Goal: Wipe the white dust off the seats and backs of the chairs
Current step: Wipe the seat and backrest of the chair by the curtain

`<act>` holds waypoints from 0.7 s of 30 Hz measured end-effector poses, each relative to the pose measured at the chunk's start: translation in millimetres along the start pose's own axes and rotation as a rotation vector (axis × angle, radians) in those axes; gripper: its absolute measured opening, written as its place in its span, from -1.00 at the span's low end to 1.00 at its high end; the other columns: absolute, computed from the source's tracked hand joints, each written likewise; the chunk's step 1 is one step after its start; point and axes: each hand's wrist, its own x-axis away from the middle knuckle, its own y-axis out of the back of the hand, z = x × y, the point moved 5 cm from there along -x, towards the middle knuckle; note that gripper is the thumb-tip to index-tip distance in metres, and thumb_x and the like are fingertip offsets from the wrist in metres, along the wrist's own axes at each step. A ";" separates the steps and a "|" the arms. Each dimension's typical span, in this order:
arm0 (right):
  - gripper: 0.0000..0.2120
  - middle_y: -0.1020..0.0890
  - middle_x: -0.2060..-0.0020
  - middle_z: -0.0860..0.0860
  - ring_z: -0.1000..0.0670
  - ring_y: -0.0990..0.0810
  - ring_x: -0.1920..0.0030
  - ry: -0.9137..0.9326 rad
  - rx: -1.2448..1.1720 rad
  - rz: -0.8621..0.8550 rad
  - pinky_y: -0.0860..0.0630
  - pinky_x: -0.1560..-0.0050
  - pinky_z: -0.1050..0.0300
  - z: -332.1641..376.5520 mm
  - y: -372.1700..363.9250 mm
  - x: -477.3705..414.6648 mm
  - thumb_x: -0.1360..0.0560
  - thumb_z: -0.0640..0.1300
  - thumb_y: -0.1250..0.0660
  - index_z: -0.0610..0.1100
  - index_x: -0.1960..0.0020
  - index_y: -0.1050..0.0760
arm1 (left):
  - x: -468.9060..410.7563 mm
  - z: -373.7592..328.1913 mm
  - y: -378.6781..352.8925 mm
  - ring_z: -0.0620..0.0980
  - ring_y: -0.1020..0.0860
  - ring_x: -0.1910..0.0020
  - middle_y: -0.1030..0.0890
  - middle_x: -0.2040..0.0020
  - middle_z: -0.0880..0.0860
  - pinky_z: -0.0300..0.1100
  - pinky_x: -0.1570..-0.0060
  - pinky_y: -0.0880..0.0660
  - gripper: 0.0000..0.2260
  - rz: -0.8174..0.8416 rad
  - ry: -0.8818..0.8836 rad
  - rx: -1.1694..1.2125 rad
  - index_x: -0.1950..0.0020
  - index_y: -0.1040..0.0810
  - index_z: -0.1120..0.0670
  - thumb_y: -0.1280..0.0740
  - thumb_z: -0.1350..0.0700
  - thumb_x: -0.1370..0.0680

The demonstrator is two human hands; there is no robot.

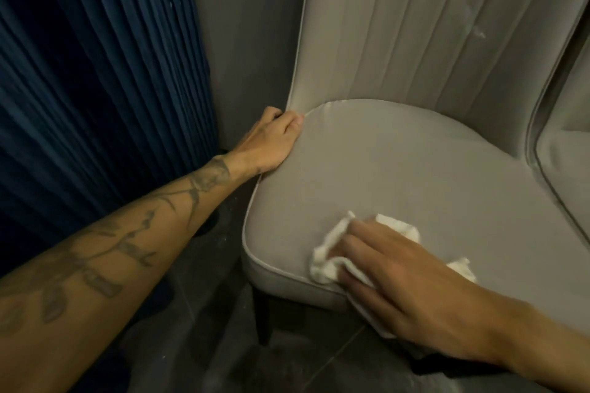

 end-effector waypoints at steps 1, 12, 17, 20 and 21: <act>-0.75 -0.42 -0.03 0.10 0.06 -0.41 0.00 -0.014 0.012 -0.010 -0.35 -0.16 0.17 -4.6 4.1 13.5 -0.71 0.06 -0.04 -0.02 -0.12 -0.44 | 2.9 -0.3 -3.4 0.12 -0.44 -0.40 -0.38 -0.41 0.06 0.06 -0.48 -0.32 -0.60 -0.015 0.015 0.016 -0.44 -0.48 -0.11 -0.01 -0.19 -0.74; -0.75 -0.44 -0.03 0.03 -0.02 -0.39 0.02 0.004 0.028 -0.038 -0.36 -0.19 0.05 15.4 -10.8 9.5 -0.71 0.01 -0.04 -0.05 -0.10 -0.45 | 12.2 0.8 -4.5 0.13 -0.41 -0.43 -0.37 -0.48 0.05 0.10 -0.49 -0.30 -0.57 -0.064 0.007 -0.048 -0.52 -0.42 -0.10 0.05 -0.16 -0.76; -0.79 -0.40 0.03 0.12 0.04 -0.37 0.07 -0.130 0.092 -0.066 -0.27 -0.12 0.21 -18.0 11.8 81.5 -0.71 0.03 -0.04 0.00 -0.06 -0.42 | 12.2 2.8 -9.6 0.10 -0.37 -0.48 -0.34 -0.52 0.06 0.04 -0.53 -0.27 -0.56 -0.063 -0.001 -0.010 -0.55 -0.40 -0.11 0.05 -0.15 -0.76; -0.81 -0.44 0.02 0.02 -0.02 -0.39 0.05 -0.134 0.072 -0.122 -0.38 -0.08 0.03 5.0 -1.2 39.7 -0.68 -0.02 -0.11 -0.07 -0.05 -0.45 | 13.7 1.1 -8.4 0.11 -0.37 -0.49 -0.33 -0.53 0.06 0.01 -0.53 -0.26 -0.56 -0.062 0.003 -0.030 -0.56 -0.39 -0.11 0.06 -0.15 -0.76; -0.84 -0.44 0.02 0.01 -0.03 -0.39 0.05 -0.102 0.064 -0.129 -0.37 -0.09 0.03 16.2 -7.5 19.8 -0.68 -0.04 -0.14 -0.08 -0.05 -0.44 | 14.1 0.2 -7.3 0.10 -0.36 -0.50 -0.33 -0.54 0.06 0.00 -0.54 -0.25 -0.56 -0.065 0.006 -0.034 -0.56 -0.39 -0.10 0.06 -0.15 -0.76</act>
